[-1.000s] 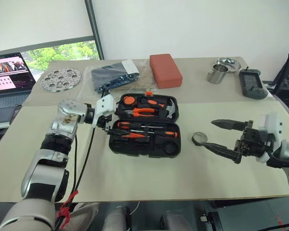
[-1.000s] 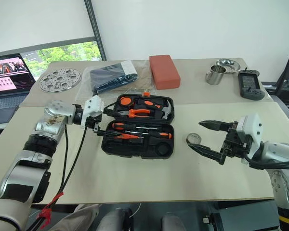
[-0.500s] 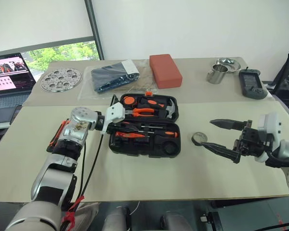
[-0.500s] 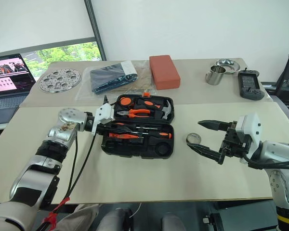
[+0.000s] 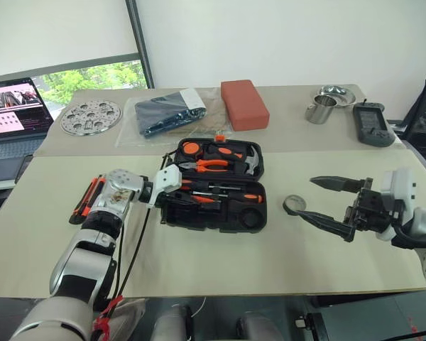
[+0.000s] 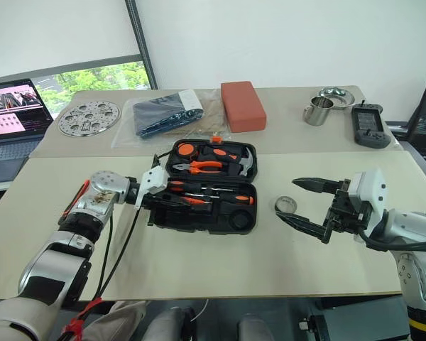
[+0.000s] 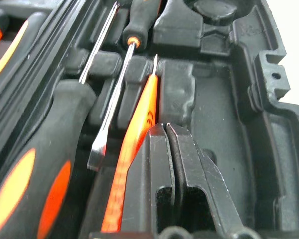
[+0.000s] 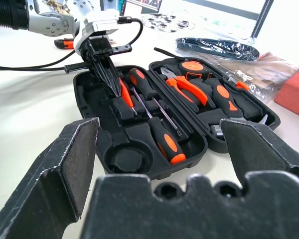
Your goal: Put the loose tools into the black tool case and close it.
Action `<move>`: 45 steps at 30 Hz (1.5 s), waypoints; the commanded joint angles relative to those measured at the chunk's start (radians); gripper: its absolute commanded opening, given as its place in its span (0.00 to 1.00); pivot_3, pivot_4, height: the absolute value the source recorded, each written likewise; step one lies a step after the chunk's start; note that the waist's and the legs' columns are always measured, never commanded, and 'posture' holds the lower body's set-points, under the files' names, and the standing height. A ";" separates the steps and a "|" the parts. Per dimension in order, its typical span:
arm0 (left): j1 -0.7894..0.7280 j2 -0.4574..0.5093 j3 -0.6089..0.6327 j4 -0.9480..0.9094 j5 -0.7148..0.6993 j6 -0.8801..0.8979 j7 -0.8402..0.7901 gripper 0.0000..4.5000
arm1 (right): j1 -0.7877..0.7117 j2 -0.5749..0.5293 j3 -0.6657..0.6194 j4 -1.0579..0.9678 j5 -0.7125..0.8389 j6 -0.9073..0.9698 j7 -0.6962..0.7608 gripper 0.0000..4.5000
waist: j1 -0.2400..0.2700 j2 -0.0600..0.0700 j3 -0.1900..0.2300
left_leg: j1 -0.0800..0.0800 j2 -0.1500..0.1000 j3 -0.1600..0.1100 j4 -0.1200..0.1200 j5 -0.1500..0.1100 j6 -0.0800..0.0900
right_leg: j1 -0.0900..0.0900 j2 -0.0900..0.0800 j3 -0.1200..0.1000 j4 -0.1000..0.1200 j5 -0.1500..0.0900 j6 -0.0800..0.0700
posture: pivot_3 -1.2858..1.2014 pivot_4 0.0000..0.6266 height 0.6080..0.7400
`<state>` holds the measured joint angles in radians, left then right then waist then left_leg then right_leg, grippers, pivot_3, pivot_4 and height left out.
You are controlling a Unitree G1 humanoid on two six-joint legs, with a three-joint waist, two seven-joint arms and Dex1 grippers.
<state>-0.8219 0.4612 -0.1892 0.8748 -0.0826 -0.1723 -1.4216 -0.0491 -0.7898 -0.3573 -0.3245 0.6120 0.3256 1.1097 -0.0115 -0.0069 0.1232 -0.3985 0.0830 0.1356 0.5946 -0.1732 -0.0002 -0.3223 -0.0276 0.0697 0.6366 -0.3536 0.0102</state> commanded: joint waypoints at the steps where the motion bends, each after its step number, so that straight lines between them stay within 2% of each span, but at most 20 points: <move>1: -0.021 -0.020 0.075 -0.023 -0.090 0.008 -0.044 0.03 | 0.006 0.003 -0.017 -0.007 0.012 -0.034 0.007 1.00 | 0.000 0.000 0.000 | 0.000 0.000 0.000 0.000 0.000 0.000 | 0.000 0.000 0.000 0.000 0.000 0.000 | 0.52 0.24 1.00; 4: -0.012 -0.033 0.105 -0.034 -0.118 0.003 -0.058 0.03 | 0.011 0.003 -0.018 -0.003 0.013 -0.042 0.010 1.00 | 0.000 0.000 0.000 | 0.000 0.000 0.000 0.000 0.000 0.000 | 0.000 0.000 0.000 0.000 0.000 0.000 | 0.52 0.24 1.00; 13: 0.006 -0.013 0.076 0.062 0.001 -0.147 0.051 0.03 | 0.018 -0.003 -0.020 0.004 0.015 -0.052 0.014 1.00 | -0.001 0.000 0.000 | 0.000 0.000 0.000 0.001 0.000 0.000 | 0.000 0.000 0.000 0.001 0.000 0.000 | 0.52 0.24 1.00; 26: 0.005 -0.014 0.044 0.128 0.077 -0.224 0.097 0.03 | 0.008 -0.010 -0.013 -0.029 0.026 -0.026 -0.013 1.00 | -0.001 0.001 0.000 | 0.001 0.000 0.000 0.001 0.000 0.000 | 0.000 0.000 0.000 0.003 0.000 0.000 | 0.52 0.24 1.00; 33: 0.016 -0.015 0.040 0.121 0.076 -0.232 0.105 0.03 | 0.001 -0.012 -0.008 -0.033 0.031 -0.014 -0.015 1.00 | 0.000 0.001 0.000 | 0.002 0.000 0.000 0.001 0.000 0.000 | 0.001 0.000 0.000 0.004 0.000 0.000 | 0.52 0.24 1.00; 39: 0.006 -0.002 0.145 0.016 -0.040 -0.105 0.149 0.03 | -0.015 -0.016 0.003 -0.021 0.031 -0.010 0.002 1.00 | -0.002 0.000 0.000 | 0.001 0.000 -0.001 0.001 0.000 0.000 | 0.000 0.001 0.000 0.004 0.000 0.000 | 0.52 0.24 1.00; 42: 0.067 0.041 0.223 -0.174 -0.115 0.022 0.204 0.18 | -0.035 -0.010 0.024 -0.005 0.027 -0.017 0.018 1.00 | -0.004 0.000 0.000 | 0.000 0.001 0.000 0.001 0.000 0.000 | -0.002 0.001 0.000 0.005 0.000 0.000 | 0.52 0.24 1.00; 45: 0.167 0.084 0.299 -0.400 -0.168 0.173 0.307 0.43 | -0.064 -0.002 0.050 0.013 0.024 -0.022 0.030 1.00 | -0.009 0.001 0.000 | 0.001 0.002 0.000 0.001 0.001 -0.001 | -0.002 0.001 0.001 0.005 0.000 0.000 | 0.52 0.24 1.00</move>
<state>-0.6818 0.5202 0.0523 0.6029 -0.2022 -0.0790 -1.1765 -0.0910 -0.7907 -0.3103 -0.3071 0.6139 0.3158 1.1311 -0.0206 -0.0062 0.1228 -0.3976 0.0847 0.1354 0.5958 -0.1726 -0.0013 -0.3242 -0.0262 0.0706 0.6416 -0.3536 0.0102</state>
